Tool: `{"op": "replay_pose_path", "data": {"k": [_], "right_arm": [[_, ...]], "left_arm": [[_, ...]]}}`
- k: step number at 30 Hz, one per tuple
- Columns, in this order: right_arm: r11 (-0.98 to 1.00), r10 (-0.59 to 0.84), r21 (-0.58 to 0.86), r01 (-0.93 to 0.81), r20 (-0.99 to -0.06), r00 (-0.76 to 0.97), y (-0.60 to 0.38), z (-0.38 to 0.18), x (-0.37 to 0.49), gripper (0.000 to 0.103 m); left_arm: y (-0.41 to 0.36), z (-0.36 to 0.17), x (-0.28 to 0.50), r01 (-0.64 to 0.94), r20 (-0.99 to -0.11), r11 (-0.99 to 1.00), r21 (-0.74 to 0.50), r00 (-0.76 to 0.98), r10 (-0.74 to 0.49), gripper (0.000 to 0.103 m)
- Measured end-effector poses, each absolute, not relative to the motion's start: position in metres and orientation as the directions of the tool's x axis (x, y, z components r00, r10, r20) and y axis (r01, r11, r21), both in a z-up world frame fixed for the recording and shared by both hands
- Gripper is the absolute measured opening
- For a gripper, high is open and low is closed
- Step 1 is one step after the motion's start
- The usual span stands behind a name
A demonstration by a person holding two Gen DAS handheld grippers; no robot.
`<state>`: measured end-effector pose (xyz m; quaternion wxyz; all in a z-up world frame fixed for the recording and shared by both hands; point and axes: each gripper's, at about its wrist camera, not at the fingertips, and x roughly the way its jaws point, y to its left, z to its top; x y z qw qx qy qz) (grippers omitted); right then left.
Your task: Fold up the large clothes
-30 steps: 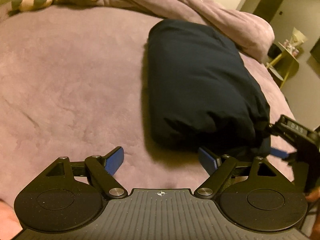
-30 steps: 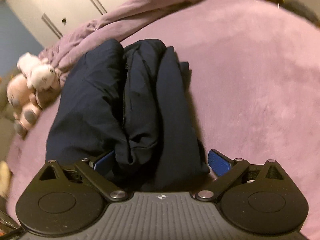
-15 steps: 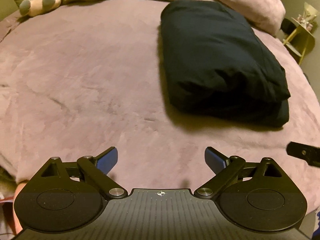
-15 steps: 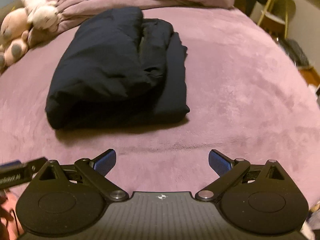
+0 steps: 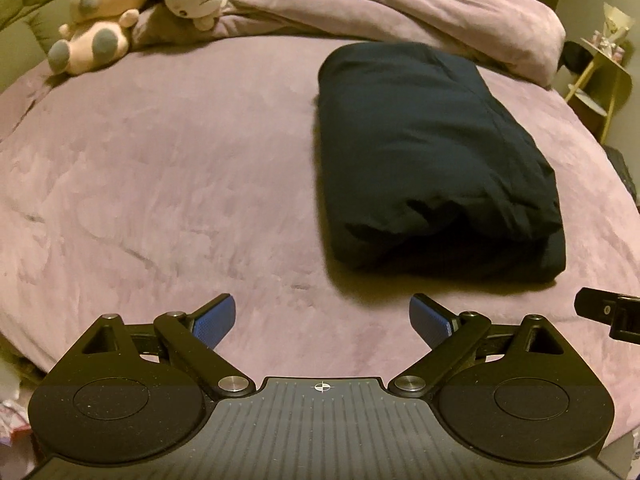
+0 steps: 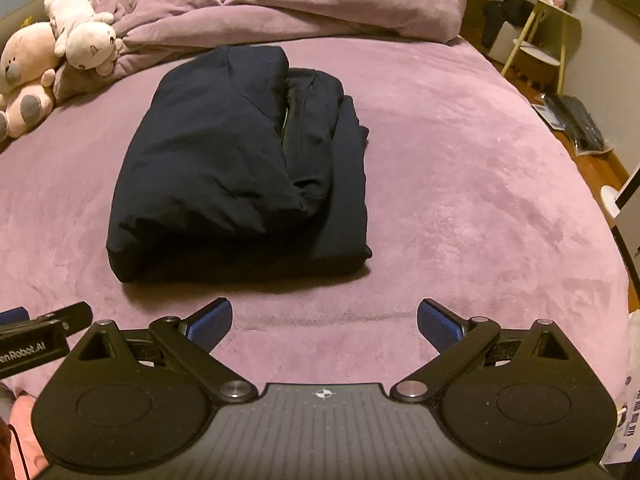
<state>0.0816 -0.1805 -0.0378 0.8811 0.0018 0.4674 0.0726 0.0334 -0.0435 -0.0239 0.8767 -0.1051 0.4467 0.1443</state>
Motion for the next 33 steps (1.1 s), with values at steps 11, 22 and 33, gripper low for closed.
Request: {"op": "replay_pose_path", "data": {"k": [11, 22, 33], "right_arm": [[0.991, 0.112, 0.054, -0.12, -0.824, 0.555, -0.179, -0.032, 0.081, 0.099], [0.993, 0.109, 0.064, -0.101, -0.828, 0.549, -0.182, -0.029, 0.081, 0.099], [0.993, 0.106, 0.052, -0.11, -0.818, 0.566, -0.181, -0.022, 0.079, 0.099]], "left_arm": [[-0.055, -0.015, 0.035, -0.311, -0.803, 0.95, -0.029, 0.573, 0.163, 0.098], [-0.061, -0.009, 0.033, -0.283, -0.801, 0.958, -0.038, 0.582, 0.14, 0.098], [-0.063, -0.004, 0.031, -0.272, -0.799, 0.961, -0.043, 0.587, 0.131, 0.097]]}}
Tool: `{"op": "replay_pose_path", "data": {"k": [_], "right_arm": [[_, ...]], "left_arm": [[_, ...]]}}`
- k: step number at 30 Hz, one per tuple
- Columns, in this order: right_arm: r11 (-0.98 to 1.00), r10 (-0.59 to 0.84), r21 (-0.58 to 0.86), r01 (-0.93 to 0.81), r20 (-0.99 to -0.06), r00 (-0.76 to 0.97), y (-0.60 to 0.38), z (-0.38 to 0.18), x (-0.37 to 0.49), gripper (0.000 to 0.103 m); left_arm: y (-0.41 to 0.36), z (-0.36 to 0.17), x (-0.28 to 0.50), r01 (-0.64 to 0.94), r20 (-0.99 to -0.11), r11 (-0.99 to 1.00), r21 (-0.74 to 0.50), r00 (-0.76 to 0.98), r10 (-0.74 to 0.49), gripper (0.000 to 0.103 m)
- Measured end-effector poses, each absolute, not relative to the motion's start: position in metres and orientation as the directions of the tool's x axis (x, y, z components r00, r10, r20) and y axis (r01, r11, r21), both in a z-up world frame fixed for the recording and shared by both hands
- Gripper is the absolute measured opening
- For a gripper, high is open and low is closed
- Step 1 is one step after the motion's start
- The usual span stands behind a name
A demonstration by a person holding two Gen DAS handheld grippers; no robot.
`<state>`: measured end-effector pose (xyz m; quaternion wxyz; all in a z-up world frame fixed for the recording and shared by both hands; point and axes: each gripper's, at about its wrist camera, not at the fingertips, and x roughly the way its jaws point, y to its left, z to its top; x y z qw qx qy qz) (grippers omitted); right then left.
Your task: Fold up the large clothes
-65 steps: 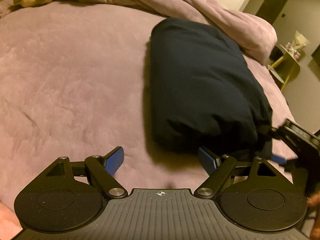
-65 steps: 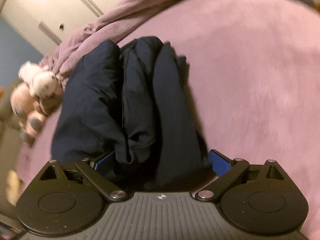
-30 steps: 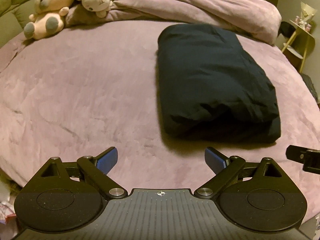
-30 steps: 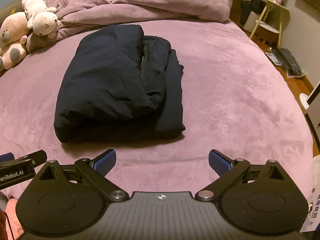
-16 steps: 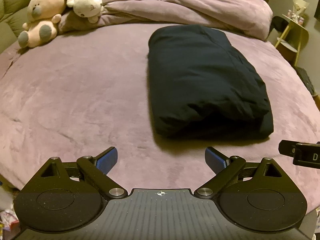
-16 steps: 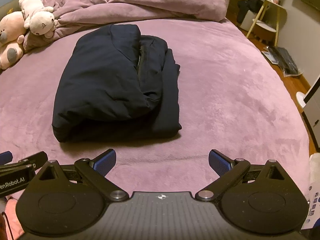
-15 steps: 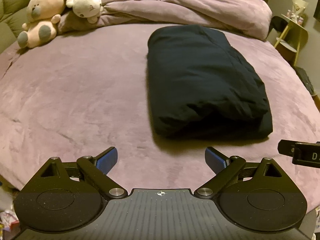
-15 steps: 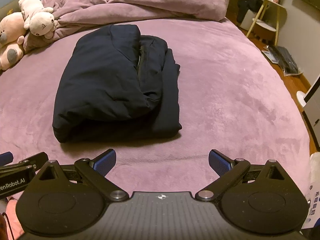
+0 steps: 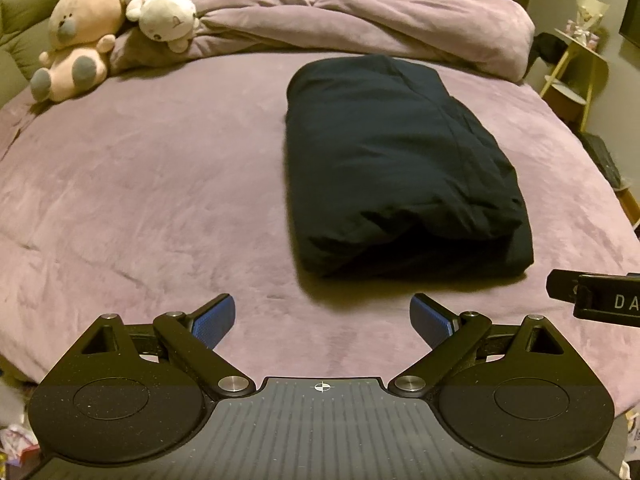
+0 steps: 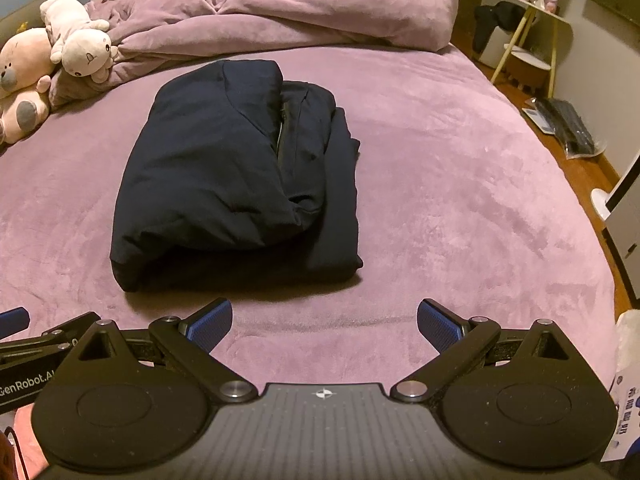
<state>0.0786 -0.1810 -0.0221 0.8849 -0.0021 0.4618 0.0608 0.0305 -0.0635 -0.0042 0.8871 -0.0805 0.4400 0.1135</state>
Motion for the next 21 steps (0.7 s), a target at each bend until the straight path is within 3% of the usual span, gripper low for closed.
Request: {"op": "replay_pose_path", "data": {"k": [21], "right_arm": [[0.992, 0.109, 0.051, -0.116, -0.815, 0.569, -0.1819, -0.0197, 0.0774, 0.099]], "left_arm": [[-0.0661, -0.0005, 0.0296, -0.262, -0.799, 0.964, -0.054, 0.59, 0.115, 0.098]]}}
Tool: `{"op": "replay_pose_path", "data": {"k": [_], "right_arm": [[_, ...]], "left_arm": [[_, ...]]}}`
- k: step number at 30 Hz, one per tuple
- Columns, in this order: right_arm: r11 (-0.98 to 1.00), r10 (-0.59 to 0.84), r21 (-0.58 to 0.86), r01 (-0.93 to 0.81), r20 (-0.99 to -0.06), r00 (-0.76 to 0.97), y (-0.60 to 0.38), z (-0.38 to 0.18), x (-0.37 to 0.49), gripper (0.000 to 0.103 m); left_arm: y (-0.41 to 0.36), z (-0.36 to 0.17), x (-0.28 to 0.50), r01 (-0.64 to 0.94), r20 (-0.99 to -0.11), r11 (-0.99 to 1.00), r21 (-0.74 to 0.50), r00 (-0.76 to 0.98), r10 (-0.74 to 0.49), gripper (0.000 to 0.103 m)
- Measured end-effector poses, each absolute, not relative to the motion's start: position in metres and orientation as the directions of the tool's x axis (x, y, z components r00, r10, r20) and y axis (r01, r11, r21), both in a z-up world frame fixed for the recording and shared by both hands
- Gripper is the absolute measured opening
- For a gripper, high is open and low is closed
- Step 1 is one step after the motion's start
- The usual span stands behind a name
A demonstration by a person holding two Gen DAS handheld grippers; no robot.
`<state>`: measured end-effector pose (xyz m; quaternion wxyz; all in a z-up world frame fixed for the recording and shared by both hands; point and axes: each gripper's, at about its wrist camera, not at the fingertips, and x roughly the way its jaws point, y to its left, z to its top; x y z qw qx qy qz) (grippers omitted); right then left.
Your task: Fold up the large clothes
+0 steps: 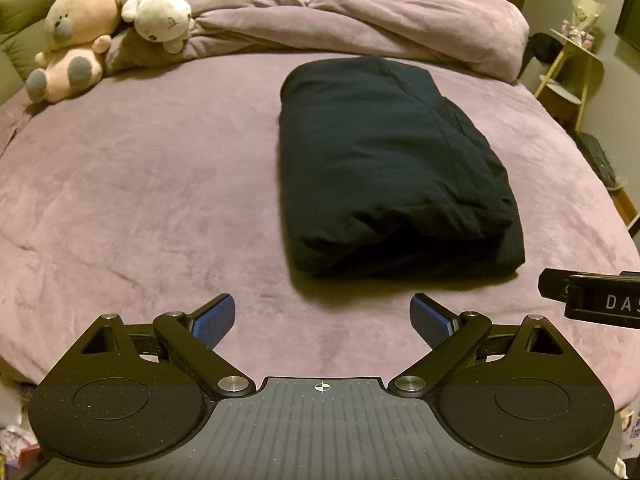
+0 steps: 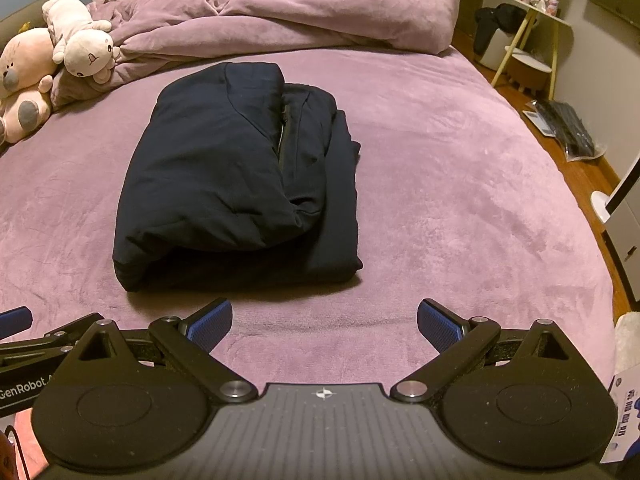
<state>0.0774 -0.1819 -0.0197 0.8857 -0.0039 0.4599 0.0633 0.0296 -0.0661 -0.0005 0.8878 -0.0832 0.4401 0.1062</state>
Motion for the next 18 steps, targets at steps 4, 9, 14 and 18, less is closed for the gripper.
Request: {"op": "replay_pose_path", "data": {"k": [4, 9, 14, 18], "right_arm": [[0.992, 0.107, 0.05, -0.115, -0.815, 0.569, -0.1818, -0.0197, 0.0773, 0.099], [0.992, 0.109, 0.051, -0.117, -0.815, 0.57, -0.1819, -0.0197, 0.0774, 0.099], [0.992, 0.108, 0.048, -0.12, -0.815, 0.569, -0.1822, -0.0201, 0.0773, 0.099], [0.992, 0.107, 0.046, -0.121, -0.816, 0.569, -0.1825, -0.0202, 0.0771, 0.099]], "left_arm": [[-0.0641, -0.0004, 0.0301, -0.261, -0.801, 0.963, -0.061, 0.589, 0.109, 0.098], [-0.0642, -0.0001, 0.0304, -0.256, -0.801, 0.965, -0.061, 0.589, 0.105, 0.098], [-0.064, -0.0007, 0.0309, -0.251, -0.801, 0.966, -0.062, 0.59, 0.102, 0.097], [-0.0652, -0.001, 0.0309, -0.254, -0.803, 0.965, -0.057, 0.587, 0.107, 0.098]]}}
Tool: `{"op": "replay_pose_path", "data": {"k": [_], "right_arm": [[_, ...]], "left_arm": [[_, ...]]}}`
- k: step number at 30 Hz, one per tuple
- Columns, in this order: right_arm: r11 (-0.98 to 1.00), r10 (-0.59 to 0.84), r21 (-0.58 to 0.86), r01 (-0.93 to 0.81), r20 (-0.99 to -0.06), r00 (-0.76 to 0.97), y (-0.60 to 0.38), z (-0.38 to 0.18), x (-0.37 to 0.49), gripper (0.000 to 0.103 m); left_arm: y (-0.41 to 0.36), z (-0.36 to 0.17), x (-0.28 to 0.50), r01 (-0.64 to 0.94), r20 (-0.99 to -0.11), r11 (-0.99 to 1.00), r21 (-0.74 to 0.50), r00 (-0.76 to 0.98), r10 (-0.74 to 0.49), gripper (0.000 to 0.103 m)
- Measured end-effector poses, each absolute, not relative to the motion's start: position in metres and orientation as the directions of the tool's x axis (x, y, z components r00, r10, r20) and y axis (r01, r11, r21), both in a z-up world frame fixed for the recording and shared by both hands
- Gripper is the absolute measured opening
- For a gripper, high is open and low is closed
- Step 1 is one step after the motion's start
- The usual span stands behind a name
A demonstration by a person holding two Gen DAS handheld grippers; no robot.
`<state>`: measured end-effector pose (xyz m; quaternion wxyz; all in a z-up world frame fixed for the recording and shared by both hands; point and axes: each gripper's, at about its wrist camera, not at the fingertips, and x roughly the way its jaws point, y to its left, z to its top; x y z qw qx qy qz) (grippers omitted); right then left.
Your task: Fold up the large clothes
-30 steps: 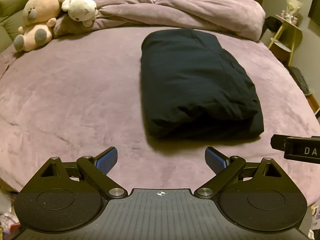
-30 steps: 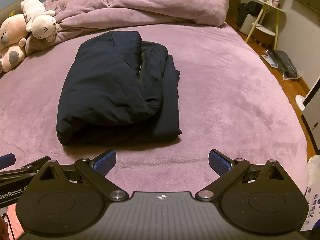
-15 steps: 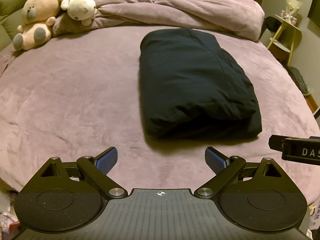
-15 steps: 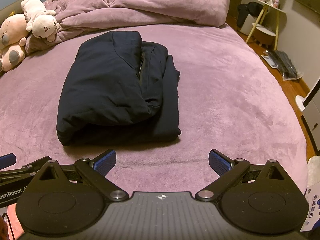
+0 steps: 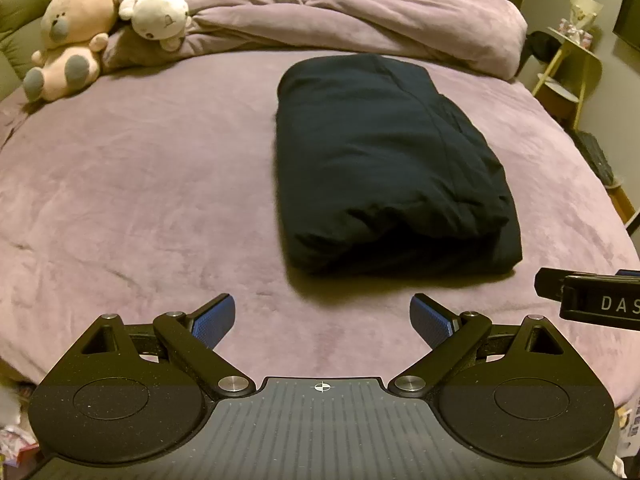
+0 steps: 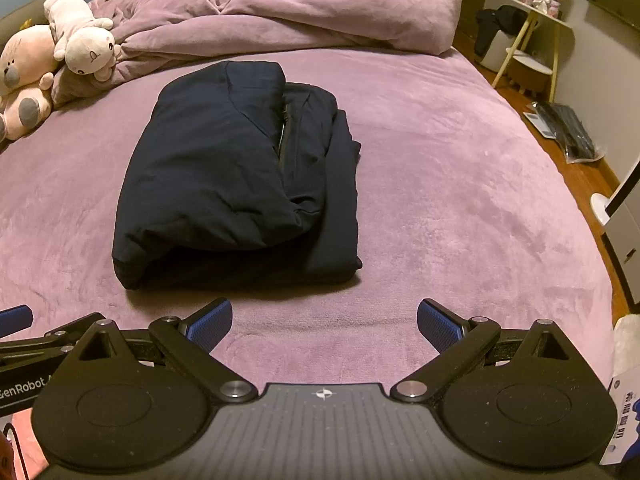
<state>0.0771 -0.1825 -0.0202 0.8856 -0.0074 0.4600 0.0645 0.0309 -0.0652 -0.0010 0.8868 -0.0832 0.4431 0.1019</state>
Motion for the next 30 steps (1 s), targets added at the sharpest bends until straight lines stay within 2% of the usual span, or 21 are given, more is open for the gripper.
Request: {"op": "replay_pose_path", "data": {"k": [30], "right_arm": [[0.991, 0.1, 0.032, -0.127, -0.811, 0.577, -0.1816, -0.0212, 0.0745, 0.099]], "left_arm": [[-0.0676, -0.0001, 0.0306, -0.238, -0.805, 0.968, -0.076, 0.587, 0.081, 0.098]]}}
